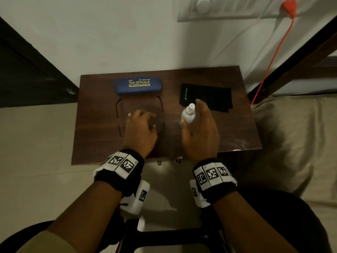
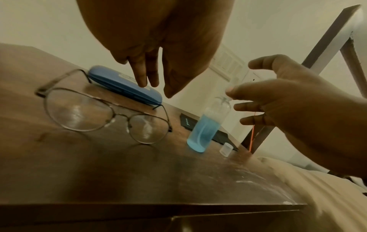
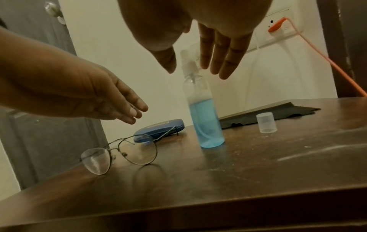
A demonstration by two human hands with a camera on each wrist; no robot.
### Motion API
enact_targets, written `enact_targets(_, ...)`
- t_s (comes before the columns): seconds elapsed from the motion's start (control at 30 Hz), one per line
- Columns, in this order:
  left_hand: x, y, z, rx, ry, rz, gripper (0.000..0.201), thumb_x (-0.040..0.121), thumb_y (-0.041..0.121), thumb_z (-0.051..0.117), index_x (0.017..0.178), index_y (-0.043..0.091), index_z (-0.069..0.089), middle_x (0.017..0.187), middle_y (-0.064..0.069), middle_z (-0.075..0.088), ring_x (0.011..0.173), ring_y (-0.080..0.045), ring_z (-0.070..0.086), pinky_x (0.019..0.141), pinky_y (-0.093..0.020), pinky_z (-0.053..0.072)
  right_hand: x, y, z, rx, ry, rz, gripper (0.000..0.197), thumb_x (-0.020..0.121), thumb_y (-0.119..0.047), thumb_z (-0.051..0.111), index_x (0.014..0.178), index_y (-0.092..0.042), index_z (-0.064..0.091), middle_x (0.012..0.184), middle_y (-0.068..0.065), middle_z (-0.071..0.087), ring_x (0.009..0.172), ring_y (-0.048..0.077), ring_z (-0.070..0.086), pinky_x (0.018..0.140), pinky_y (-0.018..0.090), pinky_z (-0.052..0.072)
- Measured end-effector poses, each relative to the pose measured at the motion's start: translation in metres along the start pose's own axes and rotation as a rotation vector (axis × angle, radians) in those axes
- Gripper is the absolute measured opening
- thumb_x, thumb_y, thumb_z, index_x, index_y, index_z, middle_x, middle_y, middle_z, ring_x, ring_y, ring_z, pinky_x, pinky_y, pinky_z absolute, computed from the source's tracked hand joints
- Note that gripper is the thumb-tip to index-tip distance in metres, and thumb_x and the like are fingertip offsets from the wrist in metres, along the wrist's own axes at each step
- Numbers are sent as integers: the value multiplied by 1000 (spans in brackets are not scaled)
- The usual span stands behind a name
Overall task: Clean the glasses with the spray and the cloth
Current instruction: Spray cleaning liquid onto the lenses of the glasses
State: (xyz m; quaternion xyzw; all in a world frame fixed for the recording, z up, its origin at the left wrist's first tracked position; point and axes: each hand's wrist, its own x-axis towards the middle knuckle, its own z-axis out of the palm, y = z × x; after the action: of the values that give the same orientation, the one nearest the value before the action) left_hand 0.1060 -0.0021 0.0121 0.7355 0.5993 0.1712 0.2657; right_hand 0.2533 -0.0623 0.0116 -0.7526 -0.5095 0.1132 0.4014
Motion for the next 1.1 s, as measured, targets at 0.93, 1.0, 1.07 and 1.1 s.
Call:
enact_targets(0.93, -12, -64, -10, 402, -151, 44, 14, 91, 30, 50, 92, 24, 63, 91, 3, 67, 99, -19, 58, 117, -50, 4, 33, 5, 26, 335, -199, 274, 86, 83, 8, 57, 149, -25, 12, 120, -23, 37, 86, -28, 49, 70, 2, 43)
enact_targets(1.0, -14, -62, -13, 402, -136, 73, 17, 91, 29, 50, 99, 26, 65, 96, 4, 68, 101, -20, 58, 116, -50, 4, 26, 3, 20, 430, -232, 329, 87, 84, 8, 53, 148, -34, 11, 140, -12, 30, 101, -15, 48, 75, 8, 42)
enact_targets(1.07, -17, -56, -18, 404, -121, 97, 17, 89, 28, 51, 98, 26, 64, 96, 3, 68, 98, -22, 59, 116, -52, 6, 17, -2, 13, 534, -248, 374, 85, 85, 10, 49, 148, -35, 14, 150, -6, 22, 120, 1, 40, 83, 15, 41)
enact_targets(1.1, -19, -53, -22, 394, -102, 102, 14, 88, 27, 51, 93, 25, 64, 91, 3, 67, 94, -22, 60, 116, -52, 8, 12, -5, 9, 566, -246, 377, 83, 86, 10, 47, 148, -34, 16, 153, -5, 19, 127, 9, 36, 87, 15, 40)
